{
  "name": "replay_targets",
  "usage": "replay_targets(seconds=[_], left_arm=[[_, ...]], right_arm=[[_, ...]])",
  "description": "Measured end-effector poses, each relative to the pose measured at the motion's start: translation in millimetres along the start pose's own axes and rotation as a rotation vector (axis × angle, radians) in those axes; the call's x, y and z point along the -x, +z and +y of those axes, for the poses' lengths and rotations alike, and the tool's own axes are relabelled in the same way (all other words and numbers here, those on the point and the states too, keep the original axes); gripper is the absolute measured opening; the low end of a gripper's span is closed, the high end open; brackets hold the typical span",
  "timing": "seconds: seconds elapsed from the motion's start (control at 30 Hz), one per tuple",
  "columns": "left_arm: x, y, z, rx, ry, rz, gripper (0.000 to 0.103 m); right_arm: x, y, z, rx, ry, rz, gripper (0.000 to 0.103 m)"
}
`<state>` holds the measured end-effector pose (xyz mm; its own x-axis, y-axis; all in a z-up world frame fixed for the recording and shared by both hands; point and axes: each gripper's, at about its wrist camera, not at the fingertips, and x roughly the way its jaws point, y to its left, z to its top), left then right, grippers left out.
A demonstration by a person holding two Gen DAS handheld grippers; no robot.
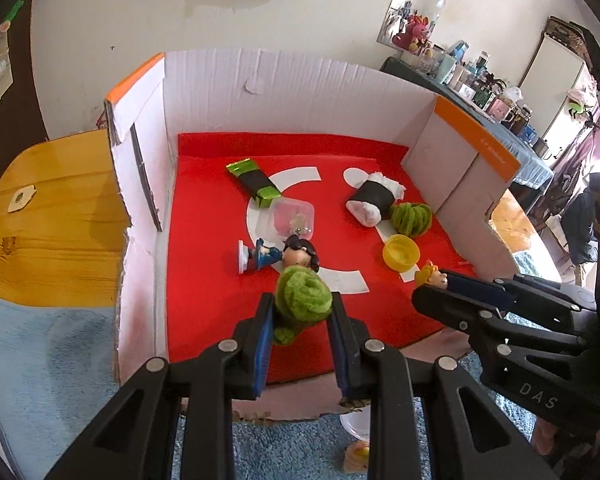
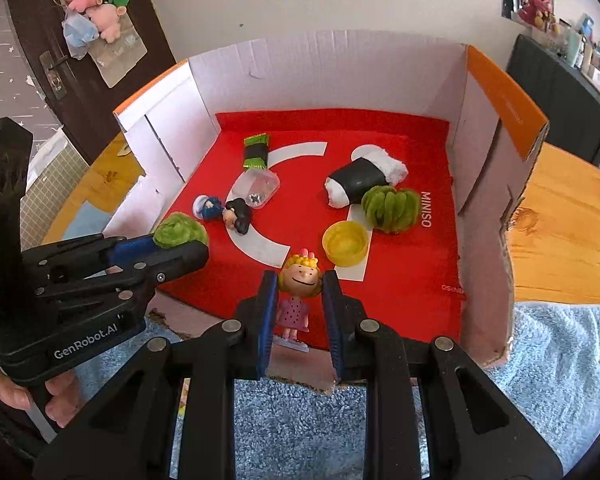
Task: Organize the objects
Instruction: 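Lower both held toys onto the red floor of the box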
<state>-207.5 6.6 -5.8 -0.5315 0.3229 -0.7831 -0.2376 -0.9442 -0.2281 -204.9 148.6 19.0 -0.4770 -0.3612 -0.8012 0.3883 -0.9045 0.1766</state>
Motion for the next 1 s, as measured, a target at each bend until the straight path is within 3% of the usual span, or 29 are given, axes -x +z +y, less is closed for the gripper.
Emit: replay_targets(seconds=[1.0], left_arm=[[-24.1,11.5,3.7,0.002,0.001,0.042,0.027]], right_arm=[[-26.1,10.5,-17.0,-0.031,-0.009,0.047,0.021]])
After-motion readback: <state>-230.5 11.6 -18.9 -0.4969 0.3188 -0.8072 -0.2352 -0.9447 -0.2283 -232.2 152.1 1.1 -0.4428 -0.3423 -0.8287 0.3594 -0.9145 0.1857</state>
